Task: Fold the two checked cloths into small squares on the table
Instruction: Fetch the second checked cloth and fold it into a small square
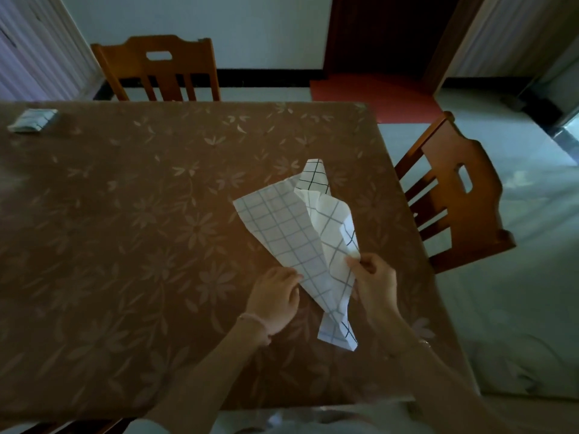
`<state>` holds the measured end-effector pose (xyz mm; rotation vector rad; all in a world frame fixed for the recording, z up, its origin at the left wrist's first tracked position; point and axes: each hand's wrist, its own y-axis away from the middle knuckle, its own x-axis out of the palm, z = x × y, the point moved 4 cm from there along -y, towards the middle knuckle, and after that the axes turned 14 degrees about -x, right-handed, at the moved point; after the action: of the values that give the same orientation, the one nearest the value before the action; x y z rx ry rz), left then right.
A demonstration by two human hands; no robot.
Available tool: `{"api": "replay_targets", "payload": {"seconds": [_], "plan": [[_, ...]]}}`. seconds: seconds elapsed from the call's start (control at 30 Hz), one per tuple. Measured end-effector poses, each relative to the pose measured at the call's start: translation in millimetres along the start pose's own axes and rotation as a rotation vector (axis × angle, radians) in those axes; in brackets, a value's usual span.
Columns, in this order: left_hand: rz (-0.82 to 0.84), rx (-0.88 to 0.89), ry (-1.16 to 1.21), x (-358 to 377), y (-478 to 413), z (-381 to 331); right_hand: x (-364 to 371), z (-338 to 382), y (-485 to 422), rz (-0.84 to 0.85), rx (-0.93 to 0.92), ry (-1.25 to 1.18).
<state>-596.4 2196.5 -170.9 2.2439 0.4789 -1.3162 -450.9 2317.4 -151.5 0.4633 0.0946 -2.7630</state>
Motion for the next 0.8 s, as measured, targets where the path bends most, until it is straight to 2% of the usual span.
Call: {"api": "replay_targets", "payload": {"seconds": [0.1, 0.2, 0.43, 0.57, 0.63, 0.67, 0.73, 0.77, 0.8], "plan": [[0.148, 0.097, -0.225, 32.3, 3.5, -10.4, -18.9, -4.2, -3.3, -0.043, 0.049, -0.002], [0.214, 0.123, -0.344, 50.7, 0.7, -13.5, -40.4, -7.7, -4.6, -0.115, 0.068, 0.008], [0.163, 0.147, -0.455, 59.5, -6.1, -2.3, -75.6, -34.1, -11.7, -0.277, 0.135, 0.037], [0.148, 0.150, -0.460, 58.6, -11.4, 6.4, -82.7, -37.4, 3.0, -0.417, 0.142, 0.187], [0.149, 0.145, -0.439, 56.2, -12.9, 11.7, -84.3, -29.1, 14.0, -0.471, -0.002, 0.391], [0.142, 0.139, -0.429, 54.2, -13.4, 14.9, -81.8, -22.5, 18.5, -0.449, -0.159, 0.500], [0.121, 0.126, -0.405, 49.1, -14.8, 21.5, -65.7, -13.4, 24.2, -0.269, -0.526, 0.683], [0.112, 0.116, -0.393, 46.4, -15.5, 25.3, -54.8, -13.5, 26.1, -0.133, -0.654, 0.738], [0.102, 0.110, -0.379, 43.9, -15.8, 29.3, -42.9, -19.9, 26.3, 0.024, -0.698, 0.775]]}}
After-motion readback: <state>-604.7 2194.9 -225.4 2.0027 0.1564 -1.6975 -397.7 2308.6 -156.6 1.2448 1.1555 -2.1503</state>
